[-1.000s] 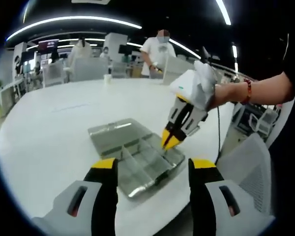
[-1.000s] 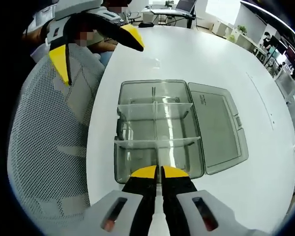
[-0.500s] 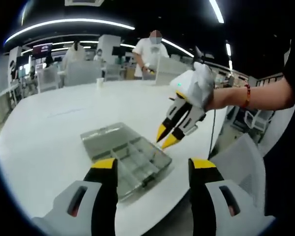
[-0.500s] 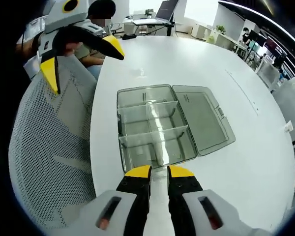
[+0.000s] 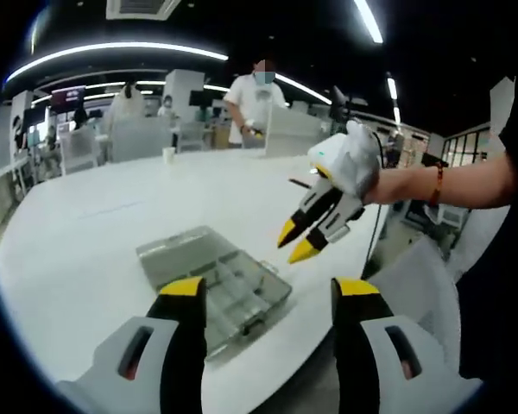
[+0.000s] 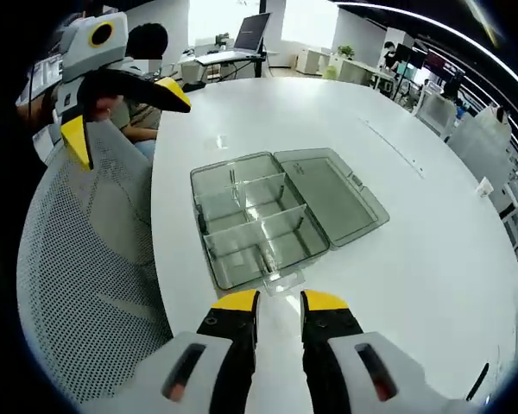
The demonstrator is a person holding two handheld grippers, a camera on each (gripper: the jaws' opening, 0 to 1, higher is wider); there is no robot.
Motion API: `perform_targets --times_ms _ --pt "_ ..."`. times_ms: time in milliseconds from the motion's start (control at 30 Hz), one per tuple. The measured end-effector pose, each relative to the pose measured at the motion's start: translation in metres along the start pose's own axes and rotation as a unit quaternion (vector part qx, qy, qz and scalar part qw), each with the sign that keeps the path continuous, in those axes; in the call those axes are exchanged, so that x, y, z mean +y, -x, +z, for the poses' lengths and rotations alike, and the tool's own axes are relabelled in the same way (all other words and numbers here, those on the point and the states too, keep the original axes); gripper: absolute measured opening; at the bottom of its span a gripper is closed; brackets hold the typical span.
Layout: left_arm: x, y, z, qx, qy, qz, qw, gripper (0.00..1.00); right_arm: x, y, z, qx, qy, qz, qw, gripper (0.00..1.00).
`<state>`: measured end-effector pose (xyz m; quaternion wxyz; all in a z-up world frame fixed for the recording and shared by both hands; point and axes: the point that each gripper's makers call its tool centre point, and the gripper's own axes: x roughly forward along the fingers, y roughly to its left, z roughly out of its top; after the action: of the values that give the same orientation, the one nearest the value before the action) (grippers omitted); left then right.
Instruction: Insert the divider into the dual guide fixture by aligning both edges with the guide slots and pushing it downward to the bottom, including one-sided entry, uneven engagement, binding, and posture correction.
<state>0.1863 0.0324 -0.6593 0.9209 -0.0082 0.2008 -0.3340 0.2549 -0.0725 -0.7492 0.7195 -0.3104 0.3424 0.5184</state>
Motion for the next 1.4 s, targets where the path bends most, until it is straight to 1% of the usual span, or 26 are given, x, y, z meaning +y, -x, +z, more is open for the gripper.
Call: perform_targets --times_ms 200,333,600,700,800,933,1200,1333,1400 --pt "-0.005 -0.005 0.0 -0.001 -0.001 -0.011 0.9999 0.57 0.001 0.002 -0.013 -0.006 -0.034 -0.016 0.9993 0.2" --pt "-0.007 -0.007 -0.001 0.002 -0.004 -0.018 0.9998 0.57 0.0 -0.002 -0.021 -0.005 -0.056 -0.029 0.998 0.25" --pt "-0.004 -0.009 -0.004 0.007 -0.004 -0.027 0.9996 0.58 -0.001 -0.012 -0.03 -0.005 -0.091 -0.046 0.9948 0.33" --pt "-0.002 -0.01 -0.006 0.01 -0.003 -0.03 0.9995 0.58 -0.001 -0.015 -0.031 -0.004 -0.096 -0.05 0.9941 0.35" --pt "0.0 -0.011 -0.007 0.012 -0.001 -0.033 0.9994 0.58 -0.003 -0.019 -0.035 0.002 -0.11 -0.059 0.9922 0.35" --pt "0.004 -0.013 -0.007 0.013 0.001 -0.035 0.9993 0.58 -0.005 -0.024 -0.037 0.002 -0.125 -0.068 0.9897 0.37" --pt "0.01 -0.015 -0.009 0.014 0.008 -0.037 0.9992 0.58 -0.005 -0.029 -0.041 0.007 -0.138 -0.075 0.9875 0.41" --pt "0.01 -0.016 -0.01 0.015 0.012 -0.042 0.9989 0.58 -0.009 -0.031 -0.045 0.007 -0.155 -0.091 0.9837 0.42" --pt "0.012 -0.018 -0.013 0.019 0.014 -0.045 0.9987 0.57 -0.008 -0.034 -0.047 0.011 -0.164 -0.091 0.9821 0.43"
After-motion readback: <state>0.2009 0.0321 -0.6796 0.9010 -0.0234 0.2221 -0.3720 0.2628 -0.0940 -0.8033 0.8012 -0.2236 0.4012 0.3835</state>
